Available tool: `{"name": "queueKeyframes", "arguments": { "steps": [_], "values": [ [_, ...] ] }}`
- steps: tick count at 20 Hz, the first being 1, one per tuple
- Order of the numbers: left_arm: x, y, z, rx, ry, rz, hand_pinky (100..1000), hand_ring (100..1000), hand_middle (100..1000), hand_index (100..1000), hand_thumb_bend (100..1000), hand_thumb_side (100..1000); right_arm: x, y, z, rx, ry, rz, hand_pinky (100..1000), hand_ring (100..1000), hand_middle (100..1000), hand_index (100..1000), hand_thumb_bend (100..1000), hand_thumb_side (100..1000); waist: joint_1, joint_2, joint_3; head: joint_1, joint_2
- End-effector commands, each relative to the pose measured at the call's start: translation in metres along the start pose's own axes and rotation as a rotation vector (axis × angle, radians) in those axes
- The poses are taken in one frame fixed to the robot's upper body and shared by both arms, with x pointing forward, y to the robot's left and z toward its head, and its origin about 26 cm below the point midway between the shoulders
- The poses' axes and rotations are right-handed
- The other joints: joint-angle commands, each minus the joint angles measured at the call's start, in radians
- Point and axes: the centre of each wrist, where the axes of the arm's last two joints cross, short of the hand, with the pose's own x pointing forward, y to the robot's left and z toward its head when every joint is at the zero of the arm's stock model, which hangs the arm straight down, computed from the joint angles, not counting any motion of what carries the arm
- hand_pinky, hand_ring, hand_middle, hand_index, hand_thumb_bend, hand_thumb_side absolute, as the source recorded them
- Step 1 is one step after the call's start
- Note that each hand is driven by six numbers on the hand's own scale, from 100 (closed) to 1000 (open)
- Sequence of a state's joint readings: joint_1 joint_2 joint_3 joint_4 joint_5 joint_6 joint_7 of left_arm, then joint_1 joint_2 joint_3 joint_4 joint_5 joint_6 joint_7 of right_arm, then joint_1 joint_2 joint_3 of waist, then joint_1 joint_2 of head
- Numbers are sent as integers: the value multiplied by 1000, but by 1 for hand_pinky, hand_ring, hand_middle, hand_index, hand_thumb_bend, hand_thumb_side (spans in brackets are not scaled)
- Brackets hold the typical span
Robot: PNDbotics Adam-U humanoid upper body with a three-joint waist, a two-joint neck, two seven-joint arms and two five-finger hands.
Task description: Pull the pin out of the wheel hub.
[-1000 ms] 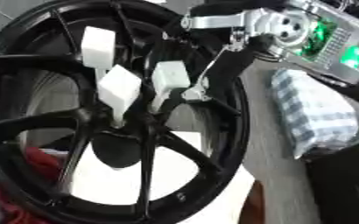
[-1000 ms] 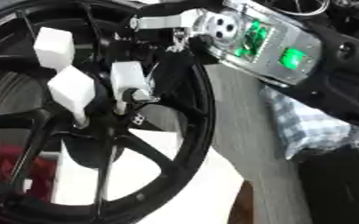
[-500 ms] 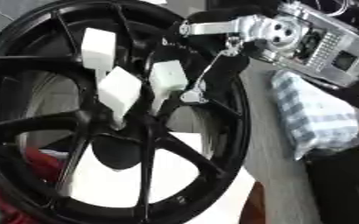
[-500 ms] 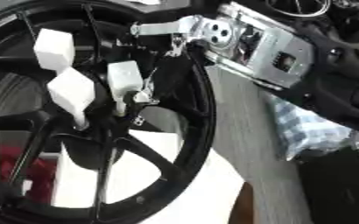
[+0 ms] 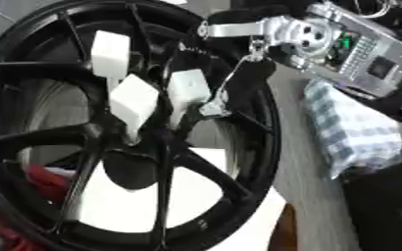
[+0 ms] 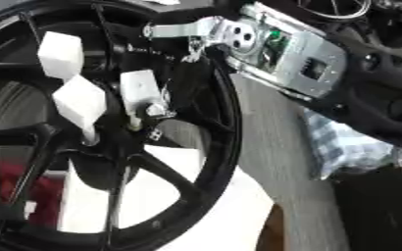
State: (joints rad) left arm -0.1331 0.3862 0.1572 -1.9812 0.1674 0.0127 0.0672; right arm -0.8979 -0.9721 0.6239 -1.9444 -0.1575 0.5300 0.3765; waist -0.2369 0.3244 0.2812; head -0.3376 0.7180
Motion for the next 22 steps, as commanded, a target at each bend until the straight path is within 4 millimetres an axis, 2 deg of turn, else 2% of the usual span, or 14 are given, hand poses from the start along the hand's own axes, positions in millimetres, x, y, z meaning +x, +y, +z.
{"name": "queueKeyframes", "arguments": {
  "steps": [1,6,14,22],
  "values": [
    [6,0,-2,-7,-24,-5,906,586,516,721,100,797,5,-8,5,-32,-8,14,684,647,479,563,293,100,11,-16,-2,-1,-10],
    [6,0,-2,-6,-18,-1,906,587,515,721,100,798,9,-8,8,-77,-40,8,676,619,438,523,229,100,11,-21,-5,1,-6],
    [7,1,-2,-6,-19,0,907,588,514,722,100,795,12,-11,16,-131,-75,28,660,586,367,464,310,100,11,-30,-5,3,-6],
    [7,3,-2,-6,-19,1,908,589,514,722,100,793,-2,-21,33,-238,-107,10,648,569,335,436,322,100,11,-39,-8,9,-15]
  ]
}}
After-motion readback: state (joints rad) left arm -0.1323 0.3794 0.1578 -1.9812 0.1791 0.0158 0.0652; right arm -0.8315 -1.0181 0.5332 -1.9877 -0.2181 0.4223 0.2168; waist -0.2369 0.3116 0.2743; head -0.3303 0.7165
